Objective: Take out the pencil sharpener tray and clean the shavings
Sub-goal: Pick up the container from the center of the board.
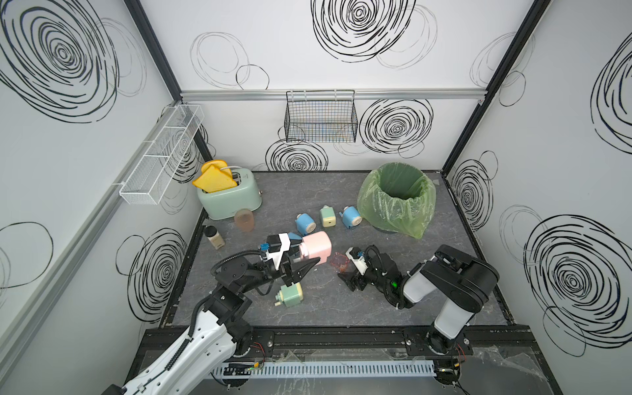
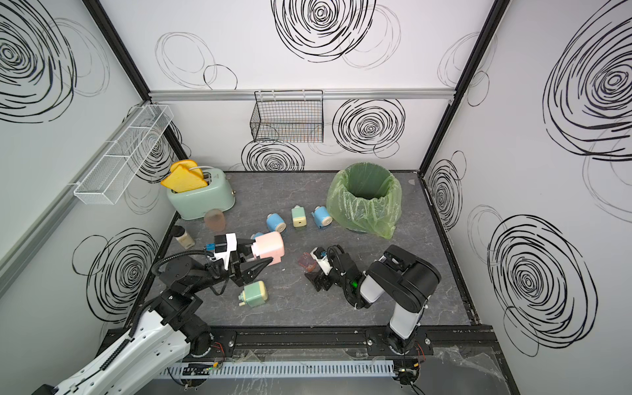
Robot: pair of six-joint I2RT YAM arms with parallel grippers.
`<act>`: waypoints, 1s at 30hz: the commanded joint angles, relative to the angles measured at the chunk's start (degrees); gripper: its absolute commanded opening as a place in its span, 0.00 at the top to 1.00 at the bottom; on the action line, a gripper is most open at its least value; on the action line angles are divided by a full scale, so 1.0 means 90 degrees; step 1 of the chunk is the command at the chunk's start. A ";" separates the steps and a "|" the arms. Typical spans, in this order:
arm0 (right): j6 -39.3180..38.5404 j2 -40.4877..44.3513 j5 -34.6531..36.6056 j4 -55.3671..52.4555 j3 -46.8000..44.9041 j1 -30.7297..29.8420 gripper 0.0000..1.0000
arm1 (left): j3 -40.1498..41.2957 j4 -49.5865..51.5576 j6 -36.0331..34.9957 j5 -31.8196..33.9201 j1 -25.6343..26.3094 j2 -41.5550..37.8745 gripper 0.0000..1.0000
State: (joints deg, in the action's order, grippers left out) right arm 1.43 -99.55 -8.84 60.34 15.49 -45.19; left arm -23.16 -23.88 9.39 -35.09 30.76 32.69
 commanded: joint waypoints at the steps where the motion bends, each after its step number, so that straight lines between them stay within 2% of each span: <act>1: -0.0107 -0.0199 -0.0079 -0.0096 0.0083 0.0001 0.13 | -0.0259 -0.0399 -0.0108 -0.0025 0.0034 -0.0057 0.94; 5: -0.0162 -0.0221 -0.0099 -0.0211 0.0164 -0.0008 0.27 | -0.0249 -0.0369 -0.0107 -0.0028 0.0029 -0.0095 0.94; 10: -0.0216 -0.0136 -0.0139 -0.0230 0.0154 -0.0018 0.34 | -0.0249 -0.0371 -0.0113 -0.0031 0.0030 -0.0103 0.94; 18: -0.0327 0.0033 -0.0129 -0.0320 0.0115 -0.0082 0.53 | -0.0239 -0.0360 -0.0103 -0.0036 0.0029 -0.0126 0.94; 23: -0.0407 0.0130 -0.0091 -0.0508 0.0152 -0.0146 0.58 | -0.0239 -0.0357 -0.0096 -0.0030 0.0029 -0.0126 0.94; 30: -0.0483 0.0494 0.0253 -0.0627 0.0034 -0.0327 0.60 | -0.0239 -0.0351 -0.0098 -0.0021 0.0029 -0.0142 0.94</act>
State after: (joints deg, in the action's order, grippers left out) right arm -1.85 -97.54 -8.29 56.31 16.51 -47.20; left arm -23.16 -23.66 9.41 -35.09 30.76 32.14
